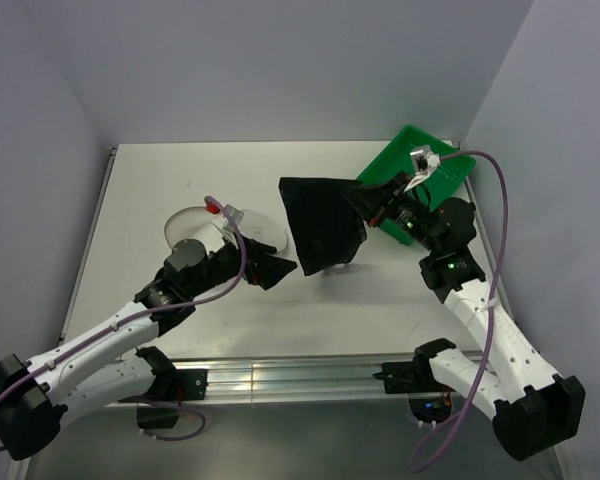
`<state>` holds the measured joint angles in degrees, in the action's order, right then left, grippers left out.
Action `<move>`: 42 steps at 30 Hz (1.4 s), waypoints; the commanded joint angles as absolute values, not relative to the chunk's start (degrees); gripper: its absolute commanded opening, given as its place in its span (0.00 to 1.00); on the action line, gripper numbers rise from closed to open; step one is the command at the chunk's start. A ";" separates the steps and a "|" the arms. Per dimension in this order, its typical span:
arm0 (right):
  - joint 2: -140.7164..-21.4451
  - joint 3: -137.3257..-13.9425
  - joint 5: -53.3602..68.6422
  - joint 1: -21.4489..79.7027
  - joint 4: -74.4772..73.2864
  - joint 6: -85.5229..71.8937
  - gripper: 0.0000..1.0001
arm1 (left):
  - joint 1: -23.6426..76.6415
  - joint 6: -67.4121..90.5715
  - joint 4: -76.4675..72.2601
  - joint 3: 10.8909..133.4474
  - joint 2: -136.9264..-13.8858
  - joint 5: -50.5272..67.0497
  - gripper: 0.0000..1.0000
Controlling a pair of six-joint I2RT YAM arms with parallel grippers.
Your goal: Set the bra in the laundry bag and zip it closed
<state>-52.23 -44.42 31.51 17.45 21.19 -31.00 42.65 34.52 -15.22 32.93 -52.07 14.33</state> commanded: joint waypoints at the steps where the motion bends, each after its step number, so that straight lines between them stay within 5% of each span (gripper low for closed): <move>1: -49.66 -47.90 30.59 18.28 20.74 -34.45 0.00 | 44.29 33.49 -24.07 30.50 -53.34 19.51 0.99; 25: -53.17 -48.87 31.64 21.62 30.58 -42.63 0.00 | 45.09 38.84 -49.39 29.62 -64.69 22.77 0.96; 28: -52.82 -48.52 31.03 21.80 30.50 -42.28 0.00 | 45.09 40.43 -51.76 28.74 -64.69 20.31 0.79; 32: -52.56 -47.55 31.20 21.88 31.46 -42.01 0.00 | 45.09 40.96 -52.92 28.47 -65.39 18.29 0.32; 34: -52.04 -46.59 31.90 21.80 35.22 -42.45 0.00 | 45.09 40.43 -50.37 28.91 -65.83 17.14 0.20; 35: -51.86 -45.62 32.86 21.88 36.55 -42.89 0.00 | 45.00 40.26 -50.10 28.83 -65.66 15.57 0.04; 42: -49.58 -41.31 42.42 21.80 51.32 -44.91 0.00 | 43.95 38.50 -45.80 30.67 -61.35 10.73 0.00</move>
<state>-52.05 -41.87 35.92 21.50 39.55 -43.72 44.62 40.07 -45.89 28.49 -64.62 14.50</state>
